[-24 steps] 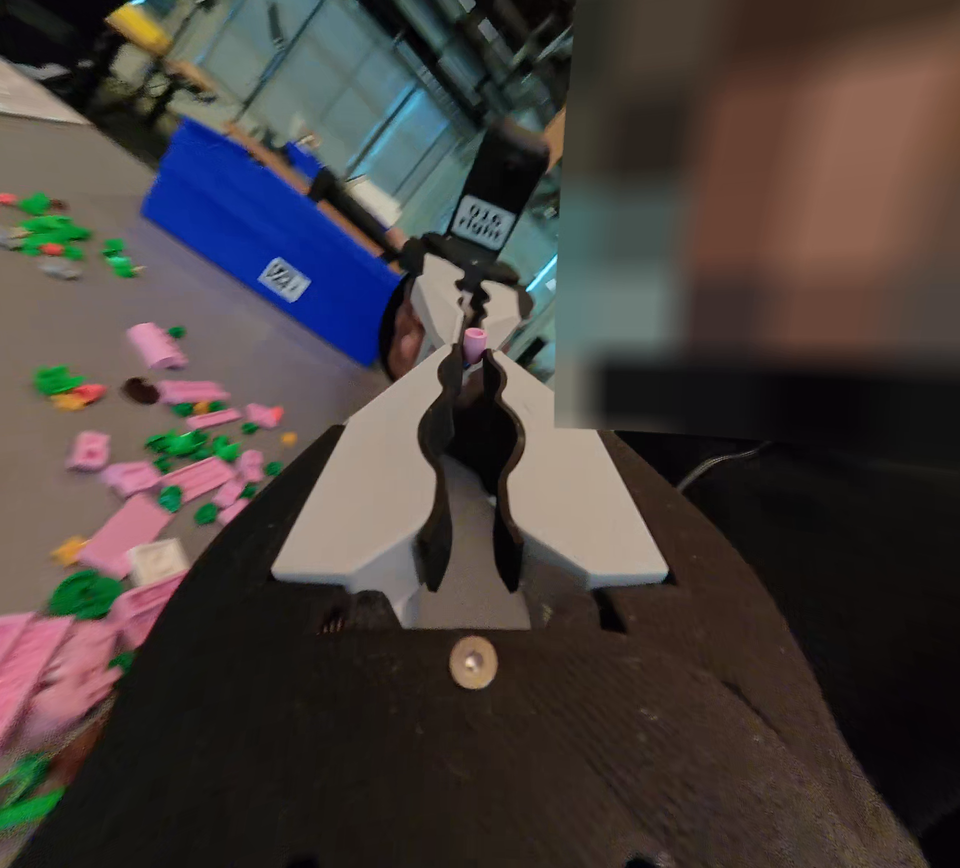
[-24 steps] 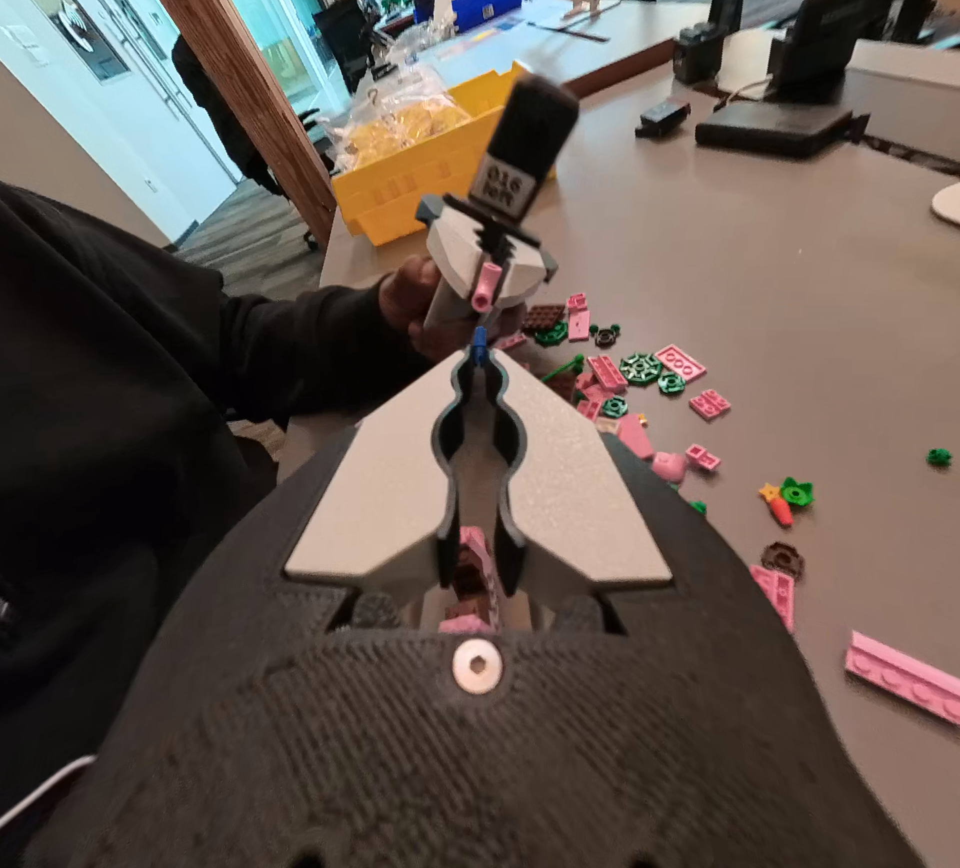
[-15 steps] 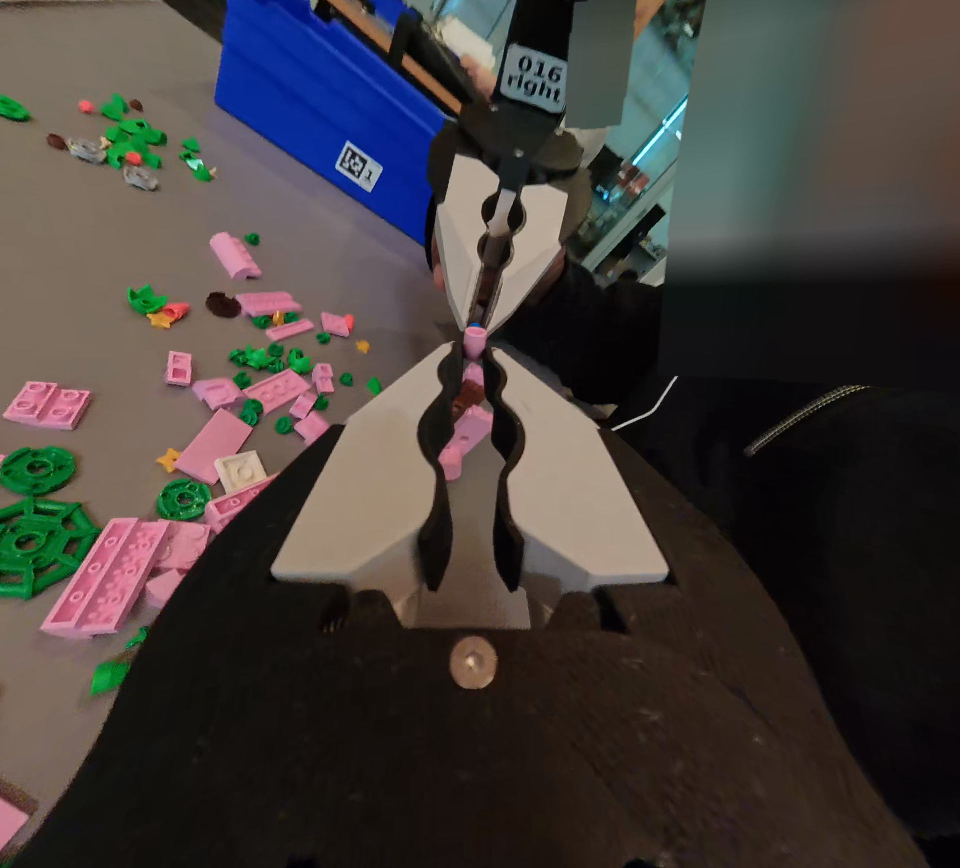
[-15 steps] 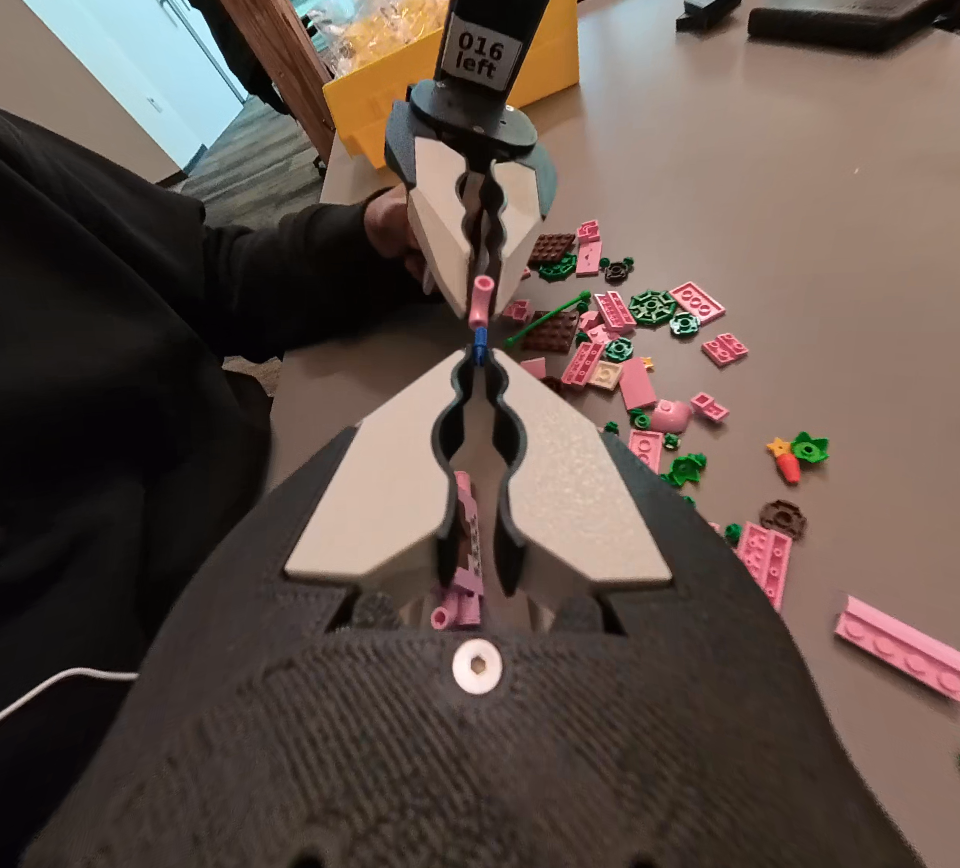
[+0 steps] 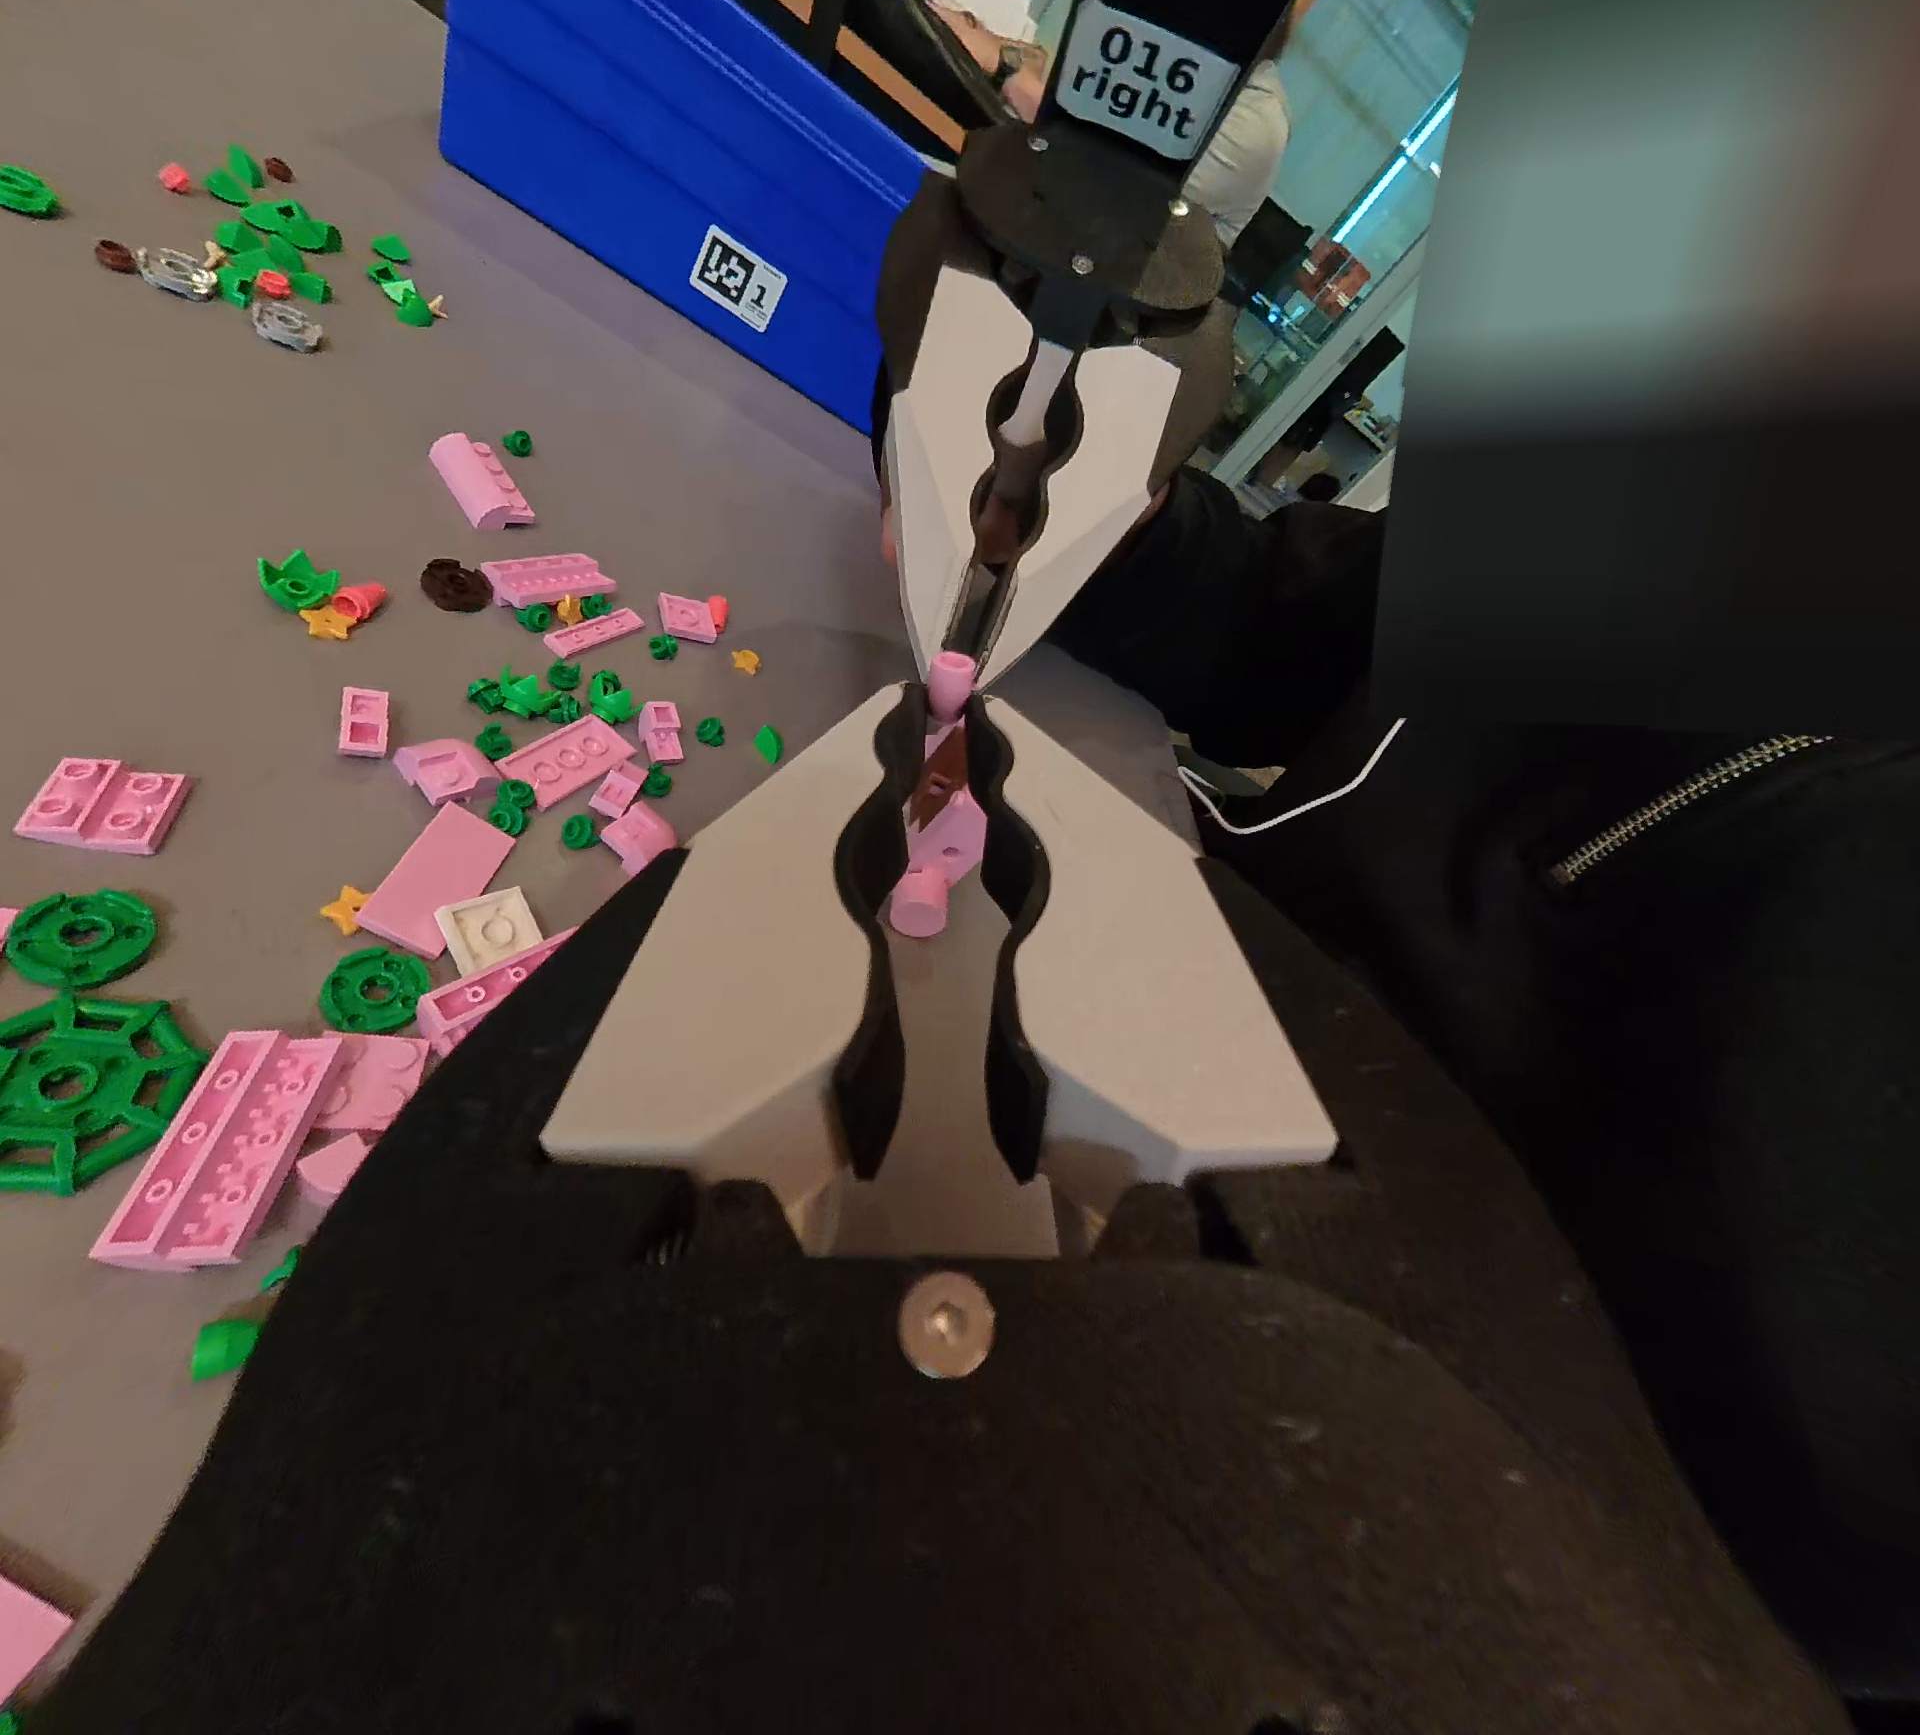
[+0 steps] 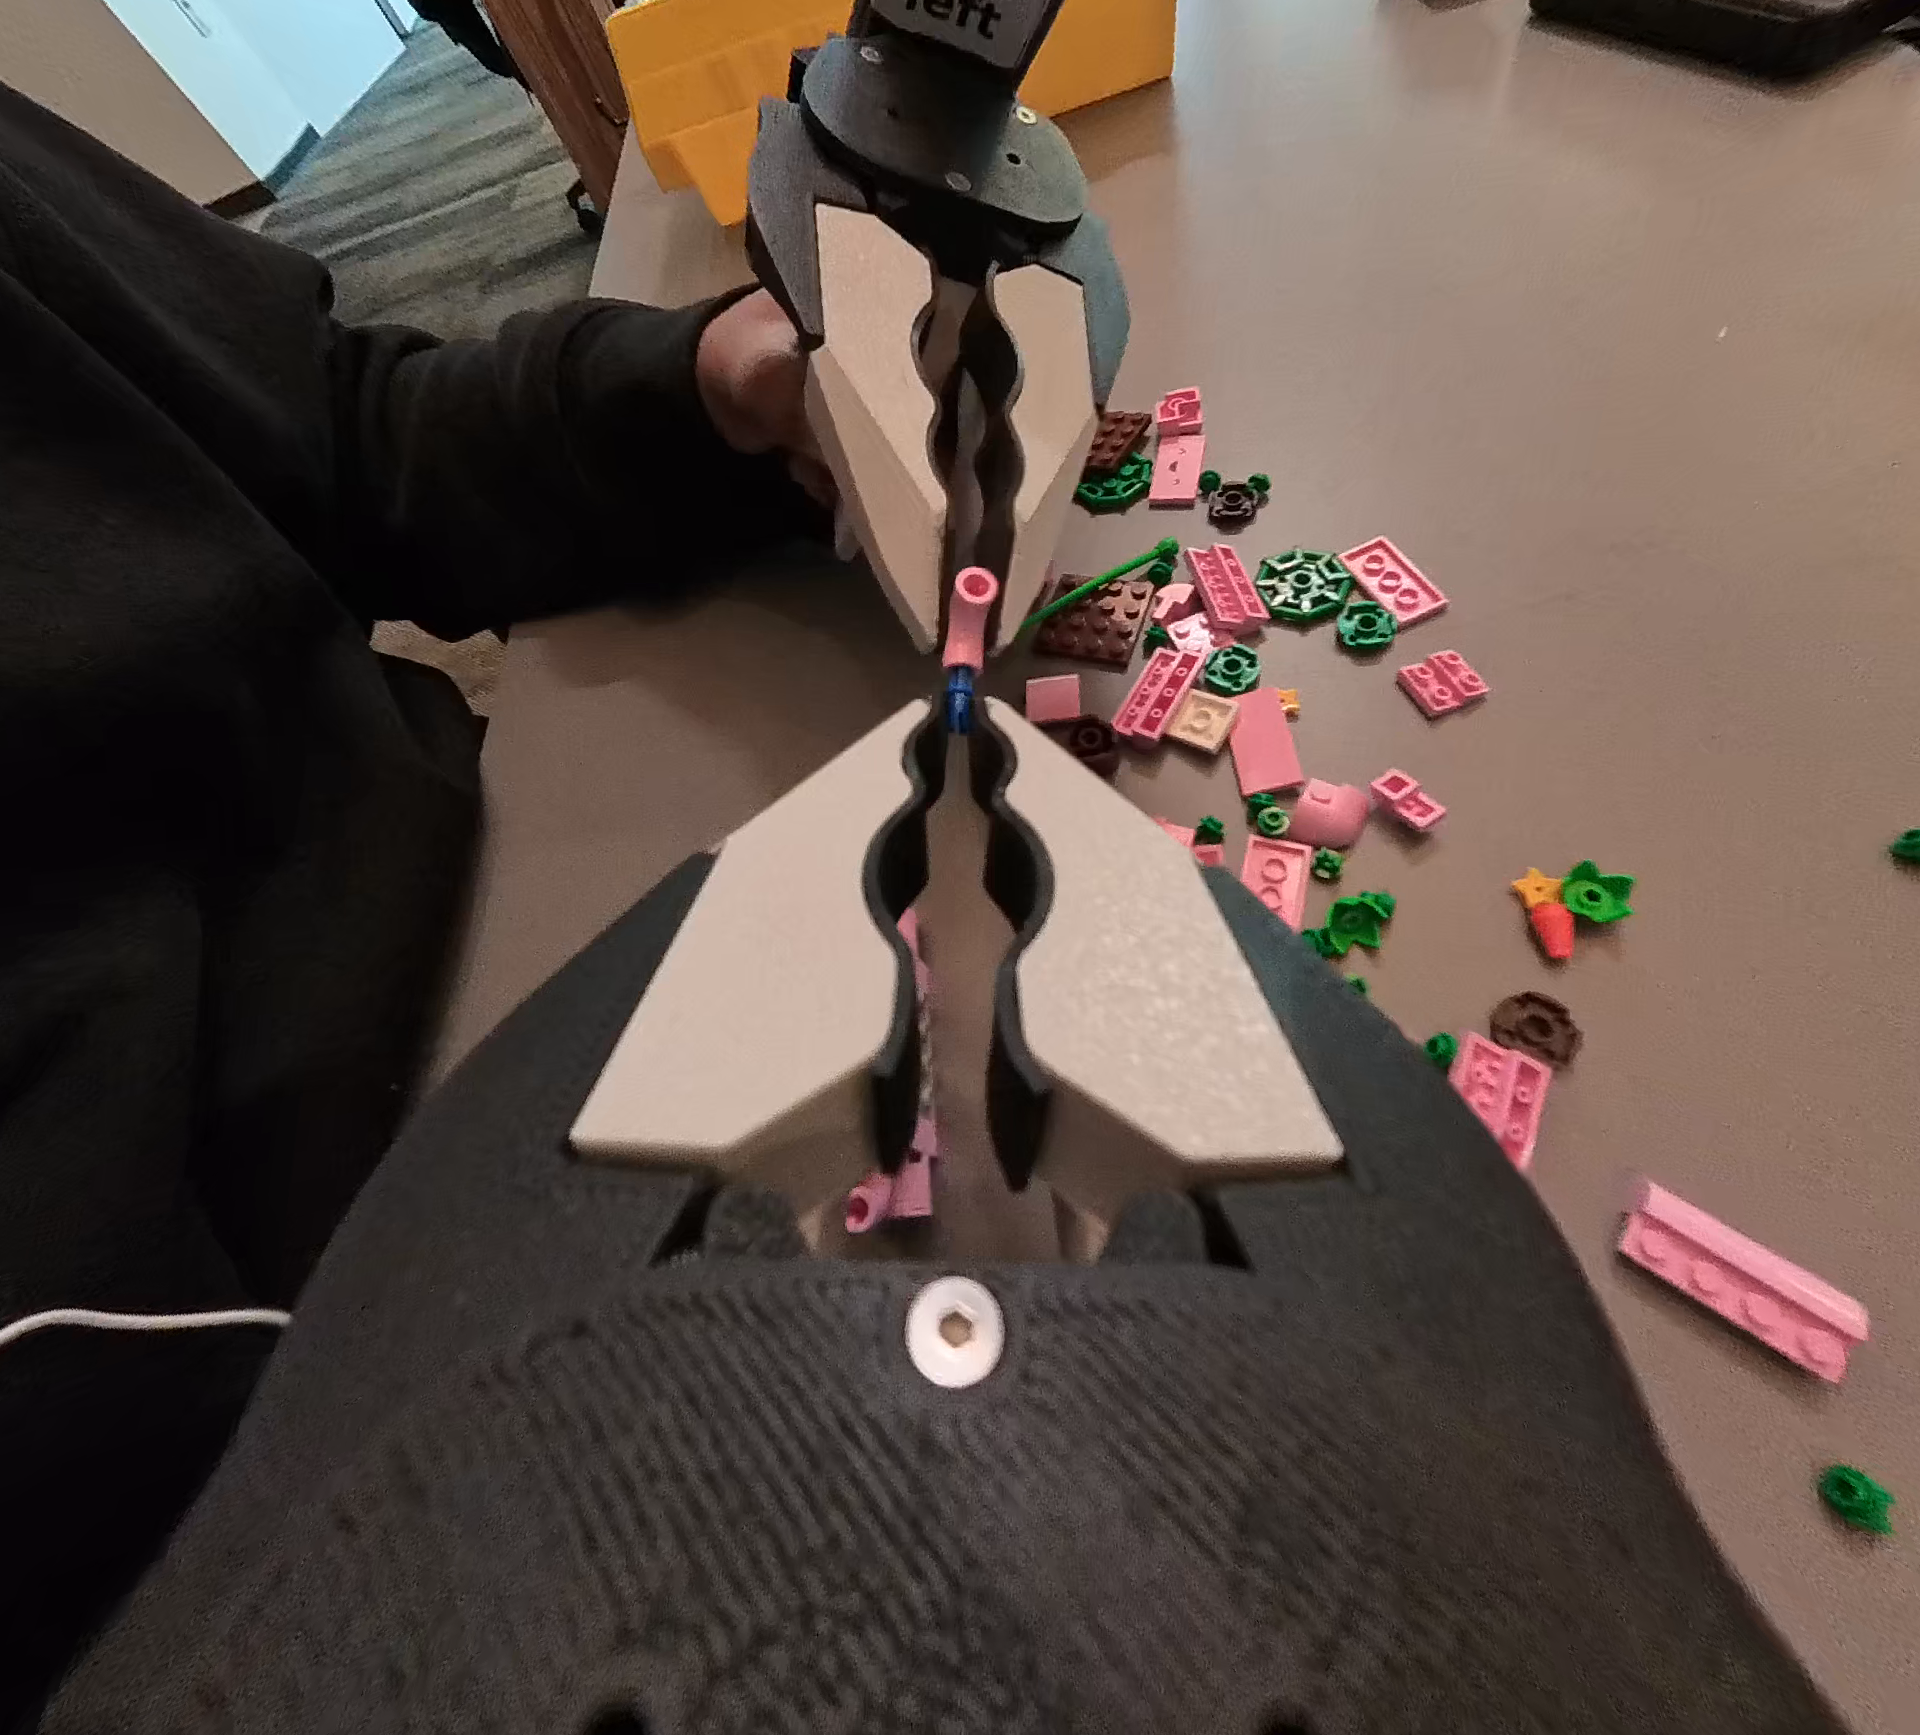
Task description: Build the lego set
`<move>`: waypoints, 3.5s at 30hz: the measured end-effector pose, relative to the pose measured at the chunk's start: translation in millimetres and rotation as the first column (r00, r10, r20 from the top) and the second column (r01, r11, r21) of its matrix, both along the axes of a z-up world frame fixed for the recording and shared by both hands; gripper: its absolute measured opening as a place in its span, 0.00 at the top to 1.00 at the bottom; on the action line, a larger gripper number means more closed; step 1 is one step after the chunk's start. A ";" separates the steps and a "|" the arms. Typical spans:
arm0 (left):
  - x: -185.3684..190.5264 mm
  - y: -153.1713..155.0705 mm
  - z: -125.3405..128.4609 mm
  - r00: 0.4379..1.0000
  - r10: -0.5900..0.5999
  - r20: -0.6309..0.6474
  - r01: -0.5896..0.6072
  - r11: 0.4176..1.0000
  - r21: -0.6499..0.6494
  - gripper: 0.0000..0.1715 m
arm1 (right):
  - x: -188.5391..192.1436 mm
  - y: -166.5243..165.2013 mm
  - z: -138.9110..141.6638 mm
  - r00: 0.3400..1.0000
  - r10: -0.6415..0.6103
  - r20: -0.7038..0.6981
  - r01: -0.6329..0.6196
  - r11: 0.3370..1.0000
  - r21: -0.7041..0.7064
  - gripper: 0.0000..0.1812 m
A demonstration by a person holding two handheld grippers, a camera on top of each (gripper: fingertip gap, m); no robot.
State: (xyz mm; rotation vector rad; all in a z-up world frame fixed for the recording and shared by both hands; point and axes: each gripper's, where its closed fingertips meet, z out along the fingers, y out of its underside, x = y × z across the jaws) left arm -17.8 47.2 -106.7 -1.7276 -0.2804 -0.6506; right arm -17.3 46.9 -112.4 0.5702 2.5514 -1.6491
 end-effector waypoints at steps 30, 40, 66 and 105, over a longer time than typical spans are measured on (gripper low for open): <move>-5.5 4.7 3.9 0.989 0.051 0.139 -0.062 0.995 0.078 0.96 | -6.4 2.4 5.1 0.995 -0.054 -0.080 0.048 0.996 -0.081 0.99; -10.3 8.0 3.5 0.978 0.101 0.181 -0.120 0.988 0.099 0.97 | -10.7 4.9 4.7 0.989 -0.095 -0.114 0.081 0.990 -0.117 0.99; -41.7 -2.4 1.9 0.953 0.293 0.076 -0.298 0.952 0.065 1.00 | -50.2 33.8 -14.2 0.963 -0.253 -0.088 0.247 0.966 -0.077 1.00; -15.4 -28.4 40.2 0.885 0.389 -0.254 -0.349 0.918 0.189 0.80 | 46.3 103.6 -79.6 0.887 -0.393 -0.244 0.458 0.817 0.350 0.93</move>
